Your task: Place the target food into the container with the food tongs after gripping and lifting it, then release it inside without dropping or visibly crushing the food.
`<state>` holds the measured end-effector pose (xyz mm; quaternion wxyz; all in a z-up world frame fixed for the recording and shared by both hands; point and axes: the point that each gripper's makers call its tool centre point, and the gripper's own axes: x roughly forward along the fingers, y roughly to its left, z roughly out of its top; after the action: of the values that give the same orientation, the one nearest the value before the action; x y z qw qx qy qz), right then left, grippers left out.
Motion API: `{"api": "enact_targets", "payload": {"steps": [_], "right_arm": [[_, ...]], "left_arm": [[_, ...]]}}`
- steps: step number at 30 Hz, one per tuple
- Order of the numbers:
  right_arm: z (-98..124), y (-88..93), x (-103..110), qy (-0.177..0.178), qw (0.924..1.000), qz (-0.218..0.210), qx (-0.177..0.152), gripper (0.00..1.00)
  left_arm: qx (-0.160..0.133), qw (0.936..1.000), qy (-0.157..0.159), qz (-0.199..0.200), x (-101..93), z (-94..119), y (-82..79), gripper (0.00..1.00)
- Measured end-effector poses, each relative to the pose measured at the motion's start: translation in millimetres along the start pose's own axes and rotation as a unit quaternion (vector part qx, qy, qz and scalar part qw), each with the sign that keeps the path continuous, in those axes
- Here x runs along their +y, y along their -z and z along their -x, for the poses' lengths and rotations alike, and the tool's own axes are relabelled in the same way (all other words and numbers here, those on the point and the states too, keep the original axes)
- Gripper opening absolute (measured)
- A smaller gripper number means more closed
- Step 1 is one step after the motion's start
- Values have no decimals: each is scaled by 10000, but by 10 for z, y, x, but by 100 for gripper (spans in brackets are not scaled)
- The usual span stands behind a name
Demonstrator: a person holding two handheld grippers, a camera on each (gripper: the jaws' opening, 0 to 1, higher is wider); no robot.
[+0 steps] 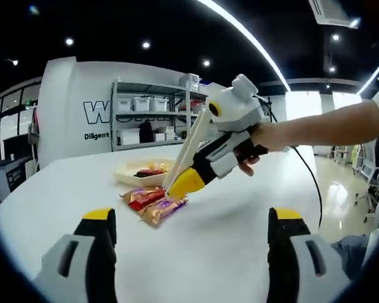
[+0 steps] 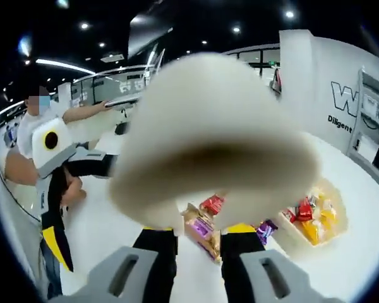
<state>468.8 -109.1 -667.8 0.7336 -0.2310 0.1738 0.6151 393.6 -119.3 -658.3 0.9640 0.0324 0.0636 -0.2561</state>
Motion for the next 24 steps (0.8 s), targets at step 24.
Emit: {"api": "enact_targets", "payload": {"steps": [24], "right_arm": [[-176,219,-162,-338,9943,680,742,20]], "left_arm": [[-31,9998,-15,220,-18,-19,96,99]]}}
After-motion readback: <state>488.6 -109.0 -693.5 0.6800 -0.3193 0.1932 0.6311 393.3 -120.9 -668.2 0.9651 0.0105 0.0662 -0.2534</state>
